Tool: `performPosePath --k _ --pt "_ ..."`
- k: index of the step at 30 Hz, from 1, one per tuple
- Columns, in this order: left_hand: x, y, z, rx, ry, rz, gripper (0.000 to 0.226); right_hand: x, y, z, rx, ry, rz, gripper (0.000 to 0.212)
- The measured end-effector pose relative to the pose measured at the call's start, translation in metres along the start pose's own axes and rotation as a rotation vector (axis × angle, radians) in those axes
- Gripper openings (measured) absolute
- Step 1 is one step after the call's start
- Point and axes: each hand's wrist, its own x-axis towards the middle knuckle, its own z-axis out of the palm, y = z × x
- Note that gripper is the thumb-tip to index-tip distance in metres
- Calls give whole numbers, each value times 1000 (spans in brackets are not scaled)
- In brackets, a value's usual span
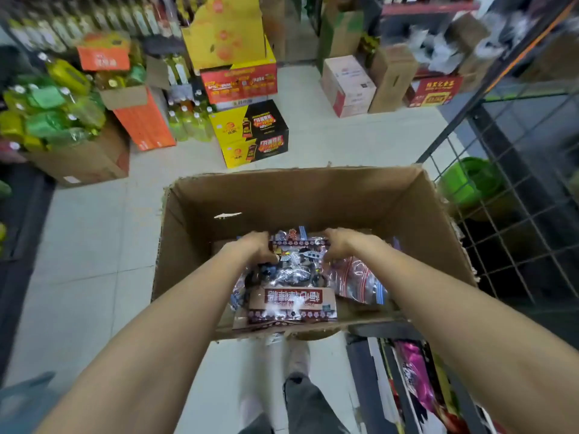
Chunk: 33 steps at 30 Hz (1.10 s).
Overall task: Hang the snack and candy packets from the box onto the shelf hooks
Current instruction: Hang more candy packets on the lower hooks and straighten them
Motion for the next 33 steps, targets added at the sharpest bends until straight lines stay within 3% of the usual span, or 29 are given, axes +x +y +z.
performPosePath --k 5,10,16,18,21,25,28,31,33 --pt "21 -12 12 -119 -8 -101 52 30 5 7 49 15 -17 42" --pt "28 -19 16 -375 108 -195 54 44 2 14 12 60 -3 63" --pt "36 -42 22 -633 32 -279 31 46 8 9 99 47 -22 35" --pt "36 -48 24 -631 -1 -304 28 46 10 13 129 56 5 35" --pt "38 -54 26 -571 3 -293 30 43 8 16 74 203 48 28" --pt "43 -54 24 -657 161 -293 11 38 6 12 -27 314 69 42" --pt "48 -49 22 -829 298 -329 19 24 -5 9 -145 296 -20 58" --pt "44 -45 21 -853 341 -363 15 9 -22 22 -194 75 -258 89" --pt "32 -44 22 -677 157 -390 26 5 -32 36 -281 -77 -296 107"
